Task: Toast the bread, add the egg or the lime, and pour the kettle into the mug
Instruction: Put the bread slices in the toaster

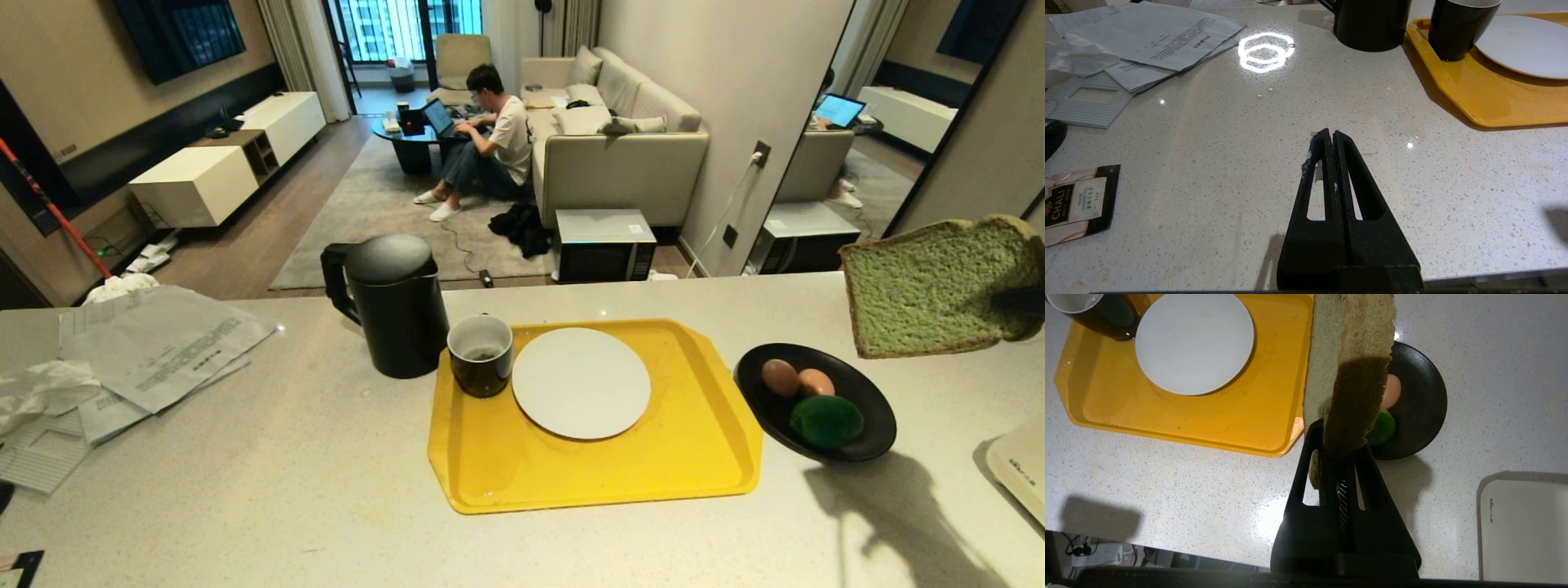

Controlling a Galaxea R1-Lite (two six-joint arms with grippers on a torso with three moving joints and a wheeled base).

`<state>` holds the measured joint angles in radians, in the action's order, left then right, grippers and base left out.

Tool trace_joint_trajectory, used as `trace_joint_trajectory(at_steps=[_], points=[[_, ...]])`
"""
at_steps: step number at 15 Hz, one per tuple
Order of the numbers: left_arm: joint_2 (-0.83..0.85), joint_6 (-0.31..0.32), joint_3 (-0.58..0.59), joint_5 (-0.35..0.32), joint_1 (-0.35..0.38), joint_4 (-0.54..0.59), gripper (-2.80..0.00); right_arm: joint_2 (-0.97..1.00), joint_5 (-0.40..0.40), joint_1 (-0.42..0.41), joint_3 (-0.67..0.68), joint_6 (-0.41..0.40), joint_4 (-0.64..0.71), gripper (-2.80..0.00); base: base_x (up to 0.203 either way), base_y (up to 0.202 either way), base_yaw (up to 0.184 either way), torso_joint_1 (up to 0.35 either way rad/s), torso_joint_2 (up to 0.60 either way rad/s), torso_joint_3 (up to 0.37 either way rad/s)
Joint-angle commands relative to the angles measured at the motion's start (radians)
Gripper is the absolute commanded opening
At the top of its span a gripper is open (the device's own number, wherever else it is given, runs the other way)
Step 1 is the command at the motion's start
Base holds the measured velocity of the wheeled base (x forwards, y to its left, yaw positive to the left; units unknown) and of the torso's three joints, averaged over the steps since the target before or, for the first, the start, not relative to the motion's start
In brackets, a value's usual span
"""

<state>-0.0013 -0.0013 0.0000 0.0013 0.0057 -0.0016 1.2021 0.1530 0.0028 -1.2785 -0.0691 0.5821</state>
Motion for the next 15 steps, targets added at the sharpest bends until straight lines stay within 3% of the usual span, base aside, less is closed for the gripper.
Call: trace_joint_trajectory(at_steps=[1,15], points=[[0.000,0.000,0.000,0.000,0.000,0.000,-2.80,0.013,0.002,-0.001,-0.004,-0.001,0.004,-2.80,0.000,0.000,0.000,0.000,0.00,0.000],[0.000,0.000,0.000,0.000,0.000,0.000,-2.80,0.004,-0.016,-0.001,0.051,-0.023,0.004,-2.80,0.000,0.000,0.000,0.011,-0.02,-0.010]])
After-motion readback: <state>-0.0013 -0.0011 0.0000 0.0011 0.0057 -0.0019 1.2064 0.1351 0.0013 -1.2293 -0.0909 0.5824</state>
